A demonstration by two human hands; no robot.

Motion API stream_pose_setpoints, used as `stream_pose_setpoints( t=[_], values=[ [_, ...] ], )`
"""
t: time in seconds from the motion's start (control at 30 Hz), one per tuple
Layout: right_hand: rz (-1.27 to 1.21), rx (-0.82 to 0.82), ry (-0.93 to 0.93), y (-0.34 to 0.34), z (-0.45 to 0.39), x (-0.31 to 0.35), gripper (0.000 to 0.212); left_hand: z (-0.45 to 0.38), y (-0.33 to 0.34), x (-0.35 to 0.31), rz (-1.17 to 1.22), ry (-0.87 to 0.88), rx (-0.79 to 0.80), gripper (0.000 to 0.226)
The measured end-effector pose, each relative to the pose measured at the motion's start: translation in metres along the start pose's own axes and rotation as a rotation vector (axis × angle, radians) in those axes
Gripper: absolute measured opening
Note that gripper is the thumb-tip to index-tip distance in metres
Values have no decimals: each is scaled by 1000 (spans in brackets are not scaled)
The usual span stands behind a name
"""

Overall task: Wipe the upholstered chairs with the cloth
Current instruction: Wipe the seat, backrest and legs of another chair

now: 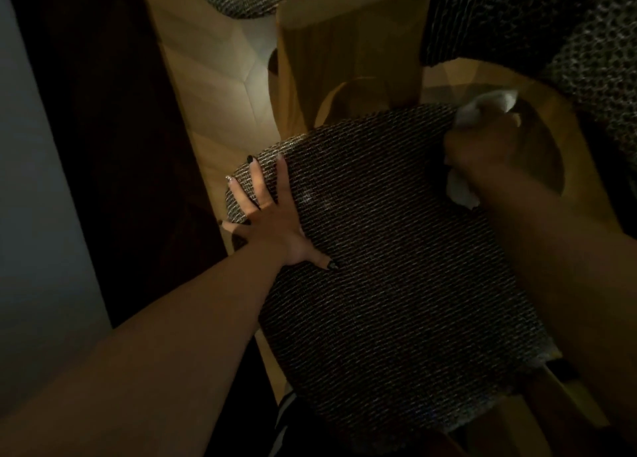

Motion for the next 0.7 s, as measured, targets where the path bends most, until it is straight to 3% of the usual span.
stream_pose_setpoints(
  t=[0.1,0.17,0.3,0.4,0.47,0.57,0.63,0.7],
  values=[
    [227,-22,-28,25,20,28,59,-2,1,2,3,16,-30,172],
    [314,35,-141,39,51,51,64,-3,1,2,8,35,-61,172],
    [199,86,-584,63,100,71,62,-1,1,2,-28,22,-99,172],
    [7,140,-711,53,107,70,59,-2,1,2,-24,6,-115,172],
    [-174,185,-655,36,109,71,59,-5,3,2,-27,-5,-111,172],
    [-585,228,-348,11,107,74,55,-8,3,3,-31,-1,-114,171],
    [-939,426,-76,11,104,83,46,-8,4,3,-41,6,-107,170],
    [-1115,657,149,29,102,94,39,-8,6,6,-70,-5,-101,170]
  ],
)
Point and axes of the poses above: each hand's wrist, its own z-axis away from the middle knuckle, its own y-axis out of the palm, x = y × z, the point moved 4 cm from there along -z, towards the middle knuckle, and after that the axes turned 10 degrees about z, right-handed, at the moved point
